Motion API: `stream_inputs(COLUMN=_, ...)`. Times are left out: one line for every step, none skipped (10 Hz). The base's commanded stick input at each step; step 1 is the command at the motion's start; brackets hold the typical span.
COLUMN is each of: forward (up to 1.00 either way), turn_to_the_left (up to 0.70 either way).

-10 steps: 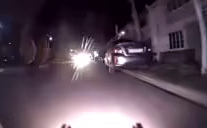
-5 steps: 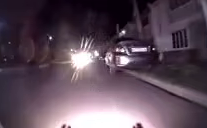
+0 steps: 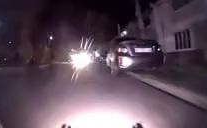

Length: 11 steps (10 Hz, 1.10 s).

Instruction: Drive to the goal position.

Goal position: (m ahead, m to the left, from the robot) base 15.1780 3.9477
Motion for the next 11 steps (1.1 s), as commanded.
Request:
stream_inputs(forward=0.6, turn_to_the_left=0.15)
stream_inputs(forward=0.6, turn_to_the_left=0.14)
stream_inputs(forward=0.6, turn_to_the_left=0.05)
stream_inputs(forward=0.6, turn_to_the_left=0.01)
stream_inputs(forward=0.6, turn_to_the_left=0.0)
stream_inputs(forward=0.6, turn_to_the_left=0.0)
stream_inputs(forward=0.6, turn_to_the_left=0.0)
stream_inputs(forward=0.6, turn_to_the_left=0.0)
stream_inputs(forward=0.6, turn_to_the_left=0.0)
stream_inputs(forward=0.6, turn_to_the_left=0.0)
stream_inputs(forward=0.6, turn_to_the_left=0.0)
